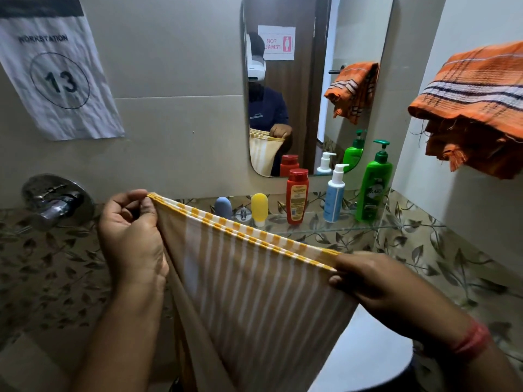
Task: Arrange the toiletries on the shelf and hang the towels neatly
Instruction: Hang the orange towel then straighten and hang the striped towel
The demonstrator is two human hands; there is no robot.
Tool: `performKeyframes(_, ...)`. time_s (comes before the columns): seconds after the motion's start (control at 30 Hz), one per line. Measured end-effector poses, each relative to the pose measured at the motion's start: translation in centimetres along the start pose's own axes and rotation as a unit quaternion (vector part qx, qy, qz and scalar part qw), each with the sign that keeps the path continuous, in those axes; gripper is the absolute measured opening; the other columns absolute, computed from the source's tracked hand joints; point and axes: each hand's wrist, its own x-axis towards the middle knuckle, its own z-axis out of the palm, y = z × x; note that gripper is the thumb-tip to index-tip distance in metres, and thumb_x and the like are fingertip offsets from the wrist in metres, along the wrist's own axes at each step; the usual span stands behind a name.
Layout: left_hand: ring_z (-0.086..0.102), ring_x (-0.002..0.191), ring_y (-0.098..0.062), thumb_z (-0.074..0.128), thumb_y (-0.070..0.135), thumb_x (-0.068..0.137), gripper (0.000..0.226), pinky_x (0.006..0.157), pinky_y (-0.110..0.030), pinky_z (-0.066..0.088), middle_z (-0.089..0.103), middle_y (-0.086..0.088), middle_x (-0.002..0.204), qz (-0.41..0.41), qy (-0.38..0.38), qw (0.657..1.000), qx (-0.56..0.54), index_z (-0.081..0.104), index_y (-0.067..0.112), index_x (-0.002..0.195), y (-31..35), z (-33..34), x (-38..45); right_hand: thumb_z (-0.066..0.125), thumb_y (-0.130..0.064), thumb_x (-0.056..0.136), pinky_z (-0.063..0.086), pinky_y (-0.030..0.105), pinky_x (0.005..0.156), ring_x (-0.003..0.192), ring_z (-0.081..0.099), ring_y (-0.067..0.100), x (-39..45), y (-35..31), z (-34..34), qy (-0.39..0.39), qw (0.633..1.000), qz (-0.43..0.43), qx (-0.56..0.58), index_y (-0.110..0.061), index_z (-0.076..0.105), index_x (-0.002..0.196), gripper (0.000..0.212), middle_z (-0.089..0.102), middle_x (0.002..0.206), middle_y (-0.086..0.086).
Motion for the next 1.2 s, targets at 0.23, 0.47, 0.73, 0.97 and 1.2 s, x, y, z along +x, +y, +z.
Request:
performKeyframes(0.23, 0.058, 0.070, 0.004, 0.058, -0.004, 0.093, 0.031, 0.071, -0.010, 0.048, 0.058, 0.006, 0.082, -0.018, 0.018, 0.999, 0.019, 0.058, 0.027, 0.085, -1.4, -0.6, 0.2, 0.037, -0.059, 0.086, 0.040, 0.030, 0.063, 0.085, 0.042, 0.013, 0.0, 2.1, -1.4, 0.120, 0.986, -0.004, -0.120, -0.030, 0.059, 0.080, 0.036, 0.047, 0.086, -0.014)
performKeyframes(0.47, 0.056, 0.070, 0.006, 0.057, -0.004, 0.094, 0.033, 0.071, -0.007, 0.045, 0.057, 0.008, 0.083, -0.024, 0.012, 0.999, 0.021, 0.058, 0.027, 0.086, -1.5, 0.2, -0.8, 0.048, -0.058, 0.088, 0.040, 0.030, 0.053, 0.068, 0.050, 0.007, 0.7, 3.5, -2.2, 0.171, 0.977, 0.129, -0.026, -0.028, 0.055, 0.071, 0.035, 0.053, 0.074, -0.010)
performKeyframes(0.73, 0.056, 0.062, 0.011, 0.057, -0.002, 0.095, 0.032, 0.068, -0.005, 0.044, 0.055, 0.009, 0.080, -0.028, 0.025, 0.999, 0.026, 0.055, 0.028, 0.085, -1.1, 0.2, -1.0, 0.061, -0.058, 0.076, 0.061, 0.040, 0.063, 0.065, 0.072, 0.011, 0.1, 4.0, -3.6, 0.115, 0.966, 0.140, 0.183, -0.017, 0.065, 0.077, 0.041, 0.072, 0.073, 0.000)
performKeyframes(0.97, 0.055, 0.067, 0.006, 0.058, 0.000, 0.095, 0.032, 0.068, -0.006, 0.045, 0.055, 0.010, 0.080, -0.036, 0.027, 0.998, 0.038, 0.055, 0.030, 0.084, -1.1, 0.0, -1.1, 0.049, -0.065, 0.075, 0.053, 0.017, 0.060, 0.067, 0.067, -0.003, -0.3, 3.6, -4.7, 0.066, 0.992, 0.081, 0.077, -0.034, 0.064, 0.075, 0.034, 0.070, 0.068, -0.017)
performKeyframes(1.2, 0.054, 0.065, 0.007, 0.056, 0.000, 0.096, 0.031, 0.069, -0.008, 0.044, 0.054, 0.009, 0.080, -0.039, 0.039, 0.998, 0.018, 0.053, 0.028, 0.084, -0.5, 0.5, -0.5, 0.050, -0.063, 0.089, 0.040, 0.016, 0.048, 0.060, 0.060, 0.010, -0.4, 3.2, -5.6, 0.121, 0.990, 0.006, 0.076, -0.031, 0.062, 0.073, 0.037, 0.062, 0.070, -0.011)
